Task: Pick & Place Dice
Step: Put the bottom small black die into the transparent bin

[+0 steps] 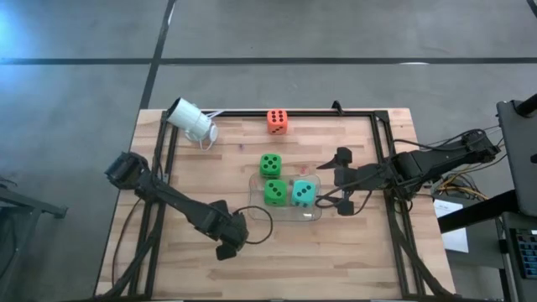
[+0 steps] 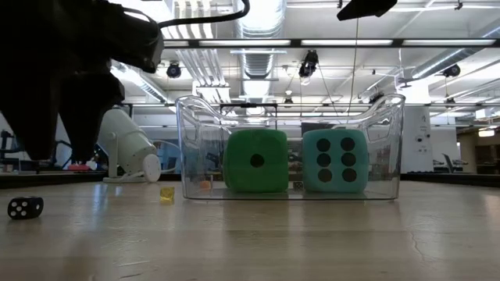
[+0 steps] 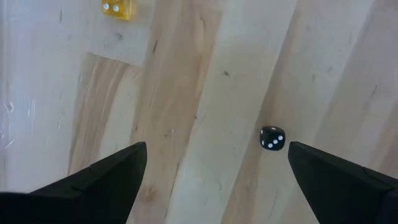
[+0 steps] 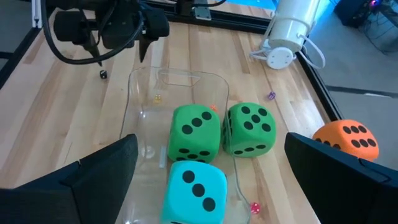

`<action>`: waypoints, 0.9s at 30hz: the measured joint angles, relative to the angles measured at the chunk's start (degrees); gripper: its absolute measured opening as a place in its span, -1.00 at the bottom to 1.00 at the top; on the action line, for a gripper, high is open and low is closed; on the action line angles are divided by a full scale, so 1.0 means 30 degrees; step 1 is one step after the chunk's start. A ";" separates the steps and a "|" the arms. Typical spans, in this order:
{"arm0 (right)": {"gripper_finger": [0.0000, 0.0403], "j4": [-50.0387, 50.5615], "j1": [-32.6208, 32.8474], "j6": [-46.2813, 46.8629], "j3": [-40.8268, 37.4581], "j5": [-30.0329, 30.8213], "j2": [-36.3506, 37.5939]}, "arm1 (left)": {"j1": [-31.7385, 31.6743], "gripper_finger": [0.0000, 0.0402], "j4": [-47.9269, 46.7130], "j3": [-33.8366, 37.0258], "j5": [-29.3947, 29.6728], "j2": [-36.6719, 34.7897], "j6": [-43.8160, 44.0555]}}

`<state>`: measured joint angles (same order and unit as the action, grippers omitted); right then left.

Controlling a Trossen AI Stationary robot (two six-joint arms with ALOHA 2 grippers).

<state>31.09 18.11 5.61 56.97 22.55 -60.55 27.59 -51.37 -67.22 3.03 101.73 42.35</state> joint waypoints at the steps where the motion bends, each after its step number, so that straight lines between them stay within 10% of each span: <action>1: 0.99 0.0000 0.0000 0.0000 -0.0005 0.0000 0.0000 | 0.0000 0.98 0.0014 0.0000 0.0068 -0.0001 -0.0017; 27: 0.99 -0.0016 0.0000 0.0098 -0.0006 0.0000 0.0000 | 0.1342 0.86 0.2049 0.0022 0.0863 0.0044 -0.0692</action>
<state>31.04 18.11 5.90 56.95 22.55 -60.55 31.62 -45.22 -67.16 5.62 101.86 40.27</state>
